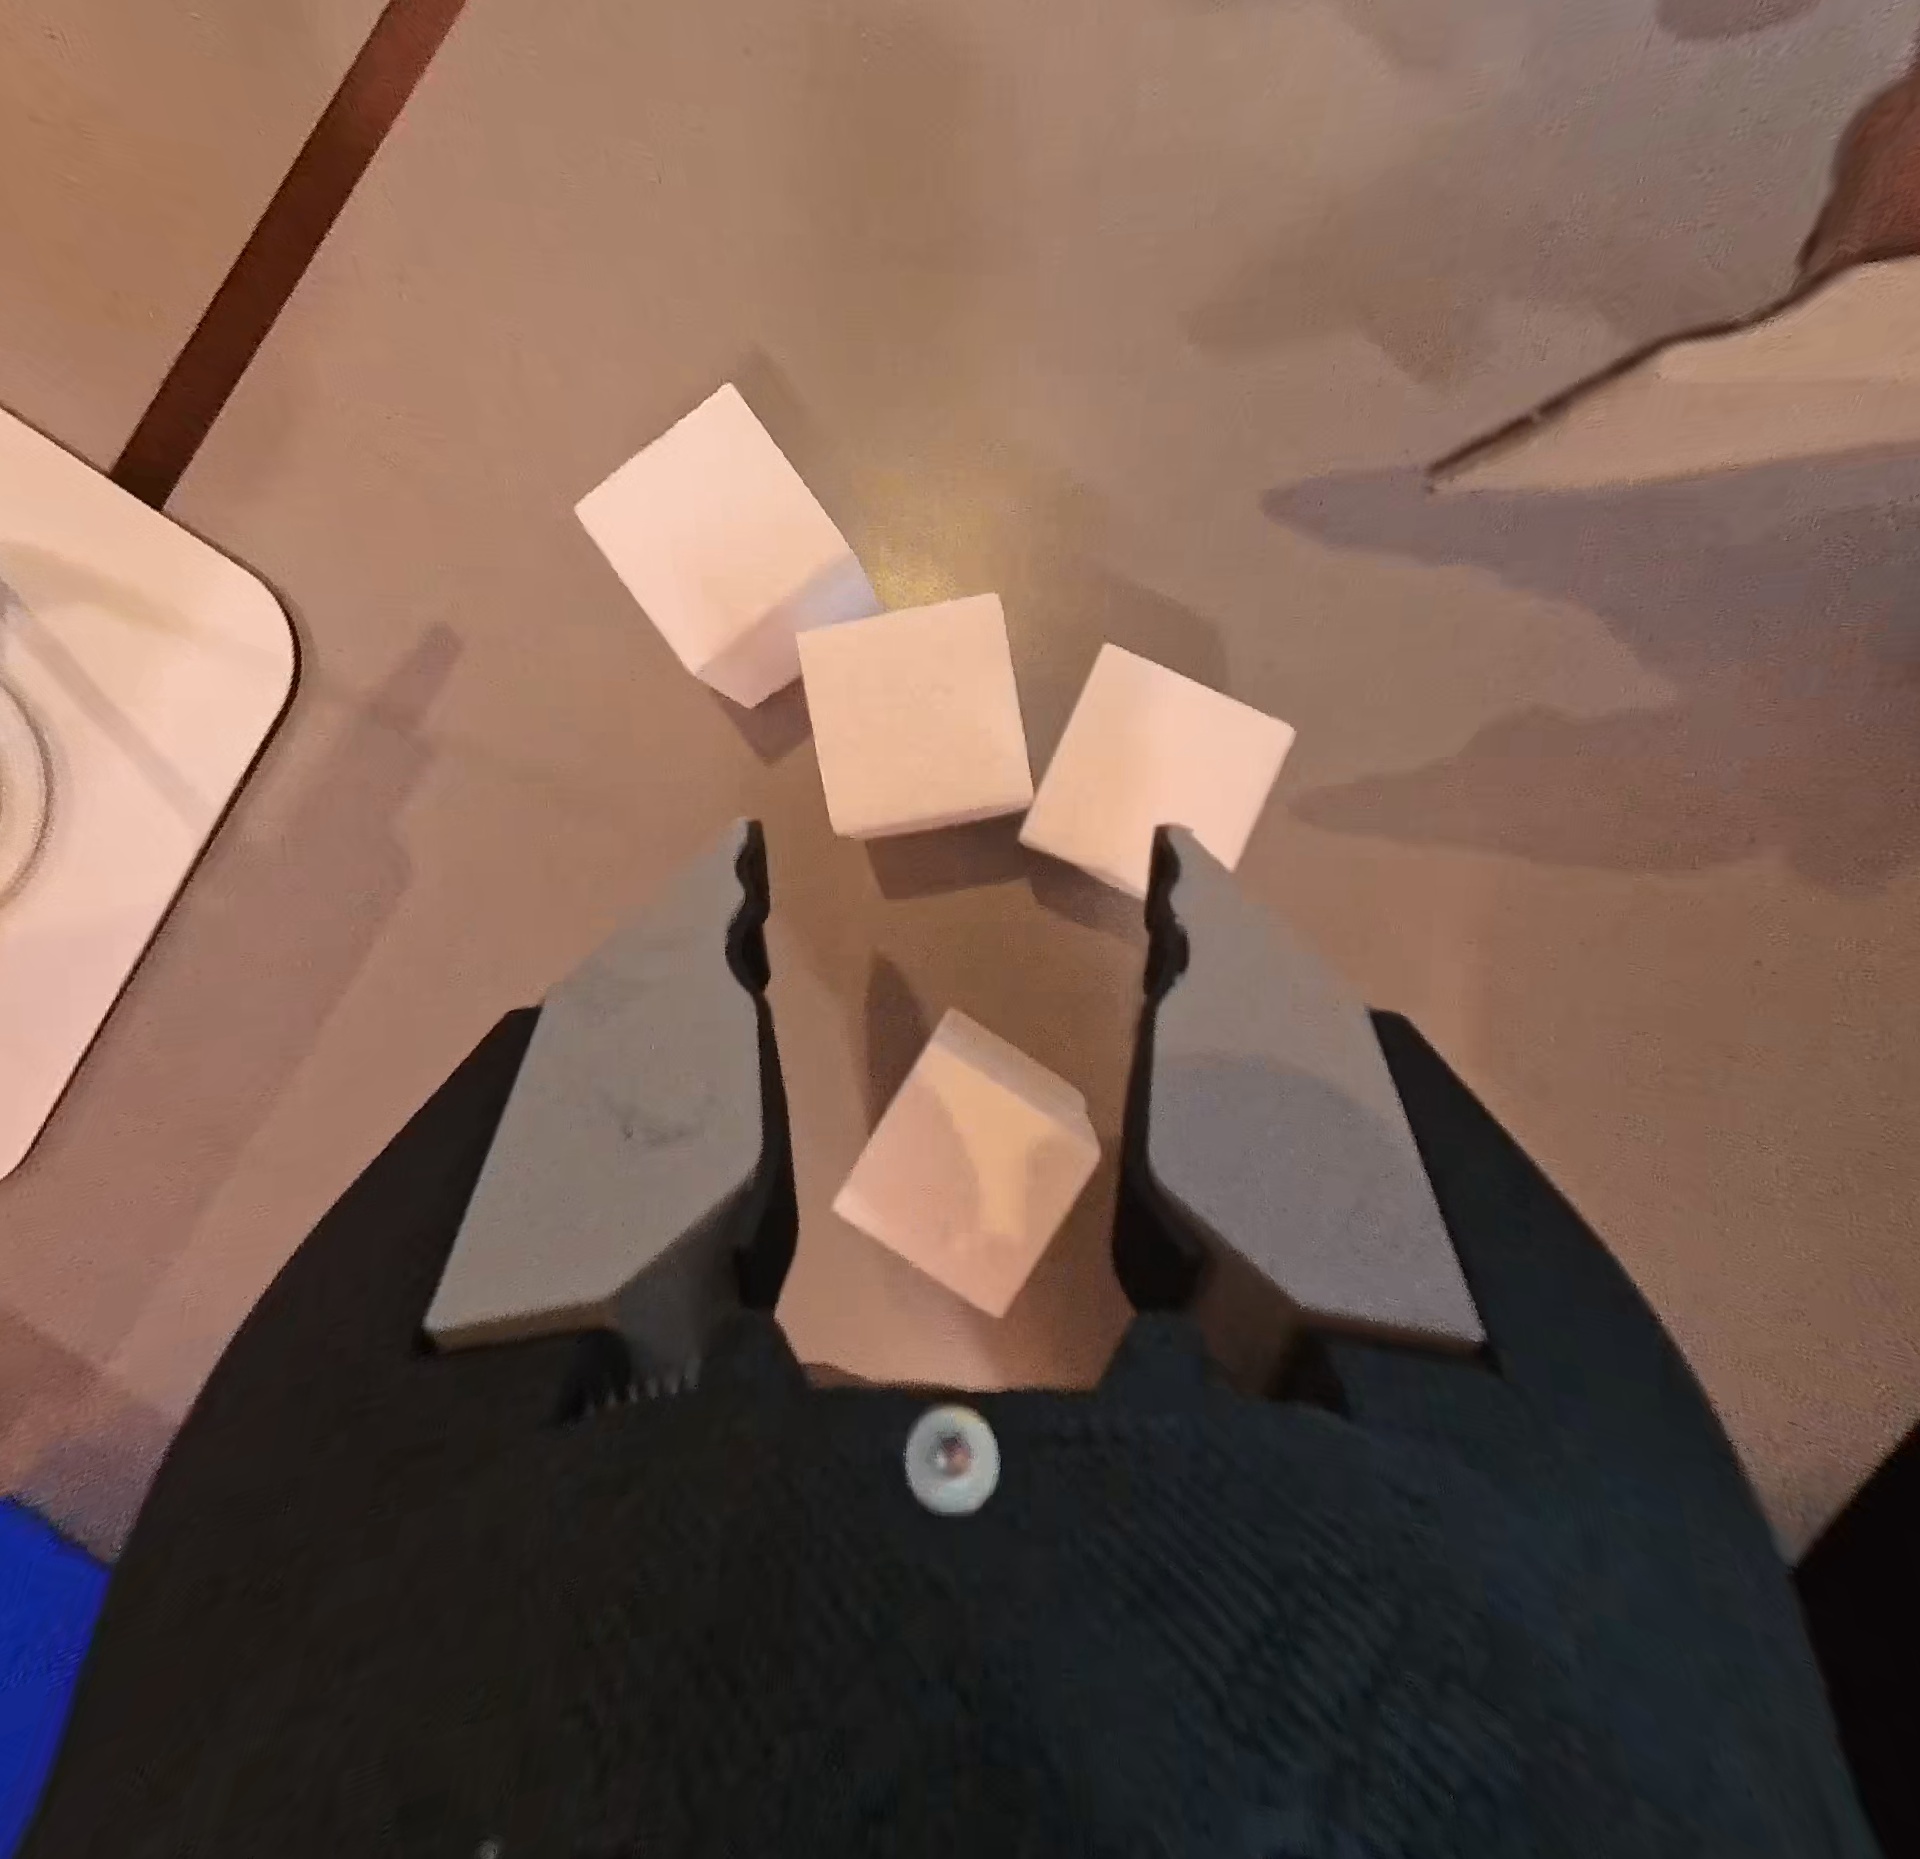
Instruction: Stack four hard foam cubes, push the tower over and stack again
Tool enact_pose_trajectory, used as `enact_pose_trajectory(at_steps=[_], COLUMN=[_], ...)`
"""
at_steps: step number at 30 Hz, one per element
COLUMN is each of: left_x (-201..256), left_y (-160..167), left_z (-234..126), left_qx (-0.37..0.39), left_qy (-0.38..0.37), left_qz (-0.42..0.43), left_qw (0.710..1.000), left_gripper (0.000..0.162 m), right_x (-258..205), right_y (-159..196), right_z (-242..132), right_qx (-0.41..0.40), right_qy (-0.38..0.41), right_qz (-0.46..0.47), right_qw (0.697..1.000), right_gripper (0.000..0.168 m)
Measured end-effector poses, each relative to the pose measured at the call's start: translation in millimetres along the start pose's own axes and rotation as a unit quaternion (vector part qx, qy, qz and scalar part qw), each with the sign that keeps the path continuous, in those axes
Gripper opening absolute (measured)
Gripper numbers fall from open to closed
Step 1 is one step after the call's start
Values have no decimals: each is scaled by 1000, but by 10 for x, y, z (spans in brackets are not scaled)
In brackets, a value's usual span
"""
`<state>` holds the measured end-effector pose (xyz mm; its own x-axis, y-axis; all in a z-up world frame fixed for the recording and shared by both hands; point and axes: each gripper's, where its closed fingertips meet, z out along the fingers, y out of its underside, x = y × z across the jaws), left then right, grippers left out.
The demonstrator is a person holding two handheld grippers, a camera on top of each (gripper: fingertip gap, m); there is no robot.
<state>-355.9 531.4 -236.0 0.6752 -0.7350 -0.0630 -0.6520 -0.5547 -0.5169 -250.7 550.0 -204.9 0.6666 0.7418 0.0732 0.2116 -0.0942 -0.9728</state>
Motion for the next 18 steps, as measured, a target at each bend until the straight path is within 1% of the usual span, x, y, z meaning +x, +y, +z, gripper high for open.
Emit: enact_pose_trajectory(at_steps=[2,7,8,10,11,13,18], left_x=[-34,-106,-118,-215,-245,-219,-193], left_y=[-65,-122,-143,-131,-99,-8,-7], left_z=[213,524,543,571,589,633,666], left_qx=[-19,-51,-49,-58,-67,-90,-84], left_qy=[-4,-9,-7,-22,-27,-15,-7], left_qz=[-14,-27,-34,-33,-28,-28,-17], left_qw=[1000,998,998,998,997,995,996], left_gripper=[76,73,66,62,66,74,67], right_x=[-2,14,18,23,25,24,12], right_y=[-6,-47,-55,-72,-82,-102,-109], right_z=[-8,-36,-42,-54,-60,-73,-77], right_qx=[2,9,11,14,16,19,20], right_qy=[1,0,0,0,0,-1,-3], right_qz=[-1,7,9,12,14,15,16], right_qw=[1000,1000,1000,1000,1000,1000,1000], right_gripper=[79,79,79,79,79,78,78])
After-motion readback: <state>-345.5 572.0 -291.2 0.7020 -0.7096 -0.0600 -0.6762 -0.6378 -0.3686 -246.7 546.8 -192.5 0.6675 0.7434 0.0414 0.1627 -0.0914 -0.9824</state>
